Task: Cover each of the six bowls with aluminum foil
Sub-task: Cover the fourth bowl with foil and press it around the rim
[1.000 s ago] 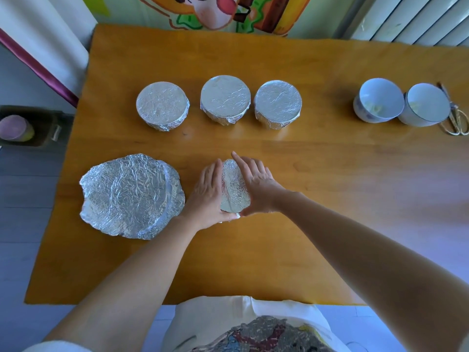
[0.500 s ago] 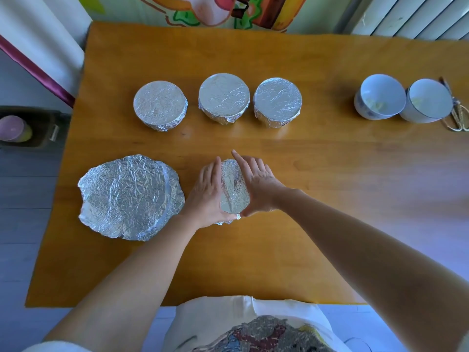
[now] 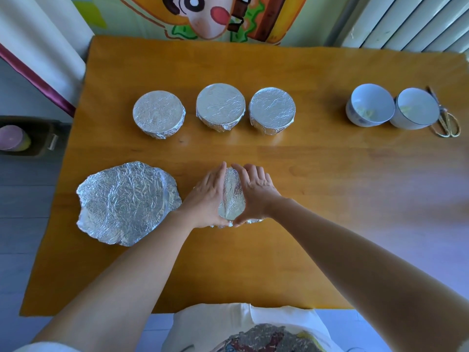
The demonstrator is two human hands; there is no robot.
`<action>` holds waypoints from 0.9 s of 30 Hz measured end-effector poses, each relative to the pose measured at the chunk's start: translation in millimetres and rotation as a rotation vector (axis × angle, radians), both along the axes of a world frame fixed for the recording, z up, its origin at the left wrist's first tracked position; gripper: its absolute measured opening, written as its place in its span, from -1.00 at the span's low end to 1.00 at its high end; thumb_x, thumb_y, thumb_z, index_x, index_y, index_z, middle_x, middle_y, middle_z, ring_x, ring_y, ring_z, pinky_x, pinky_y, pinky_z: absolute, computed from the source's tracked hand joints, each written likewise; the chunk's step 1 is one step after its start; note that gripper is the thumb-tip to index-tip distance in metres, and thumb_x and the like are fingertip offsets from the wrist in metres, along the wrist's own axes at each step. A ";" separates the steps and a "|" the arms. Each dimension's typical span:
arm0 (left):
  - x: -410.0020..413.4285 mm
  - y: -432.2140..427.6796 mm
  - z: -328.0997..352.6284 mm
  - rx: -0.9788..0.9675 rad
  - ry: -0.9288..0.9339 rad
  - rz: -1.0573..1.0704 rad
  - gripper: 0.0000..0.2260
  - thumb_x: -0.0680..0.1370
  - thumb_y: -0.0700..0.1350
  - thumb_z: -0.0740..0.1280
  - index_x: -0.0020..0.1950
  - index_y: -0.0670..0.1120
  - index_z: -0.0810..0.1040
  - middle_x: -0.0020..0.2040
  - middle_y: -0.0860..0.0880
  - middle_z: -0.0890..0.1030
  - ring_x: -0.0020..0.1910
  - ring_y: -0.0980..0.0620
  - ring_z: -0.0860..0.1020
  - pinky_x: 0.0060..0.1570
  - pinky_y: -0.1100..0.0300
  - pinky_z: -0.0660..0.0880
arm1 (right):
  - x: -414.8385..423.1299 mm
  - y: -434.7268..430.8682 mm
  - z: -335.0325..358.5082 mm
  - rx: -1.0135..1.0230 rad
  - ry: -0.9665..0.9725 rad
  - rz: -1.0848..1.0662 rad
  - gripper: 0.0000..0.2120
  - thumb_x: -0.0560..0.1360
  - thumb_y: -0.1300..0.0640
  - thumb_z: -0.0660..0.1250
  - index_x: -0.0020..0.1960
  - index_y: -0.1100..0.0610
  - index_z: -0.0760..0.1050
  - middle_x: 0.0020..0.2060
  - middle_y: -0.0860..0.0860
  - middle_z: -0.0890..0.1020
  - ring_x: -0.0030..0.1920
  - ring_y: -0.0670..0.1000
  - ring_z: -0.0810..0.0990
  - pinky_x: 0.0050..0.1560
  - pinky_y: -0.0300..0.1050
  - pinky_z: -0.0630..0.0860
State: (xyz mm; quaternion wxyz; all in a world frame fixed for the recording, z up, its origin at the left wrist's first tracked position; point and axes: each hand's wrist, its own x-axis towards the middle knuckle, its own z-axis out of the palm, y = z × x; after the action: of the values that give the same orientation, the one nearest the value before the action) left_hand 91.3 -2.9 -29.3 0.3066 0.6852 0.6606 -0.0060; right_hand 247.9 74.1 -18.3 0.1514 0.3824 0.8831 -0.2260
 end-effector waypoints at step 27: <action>-4.5 -4.3 3.5 -0.088 0.022 0.094 0.39 0.26 0.36 0.52 0.49 -0.22 -0.51 0.58 -0.19 -0.38 0.59 -0.10 -0.27 0.46 0.12 -0.30 | -2.7 2.0 -2.2 -0.090 -0.065 -0.095 0.54 0.00 -0.39 0.57 0.55 0.14 -0.37 0.40 0.06 0.18 0.40 0.11 0.18 0.43 0.00 0.15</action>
State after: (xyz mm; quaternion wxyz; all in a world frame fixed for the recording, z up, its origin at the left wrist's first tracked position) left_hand 86.8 -7.2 -25.8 0.3293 0.6393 0.6943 -0.0283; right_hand 245.2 76.1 -20.5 0.1861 0.4237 0.8475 -0.2600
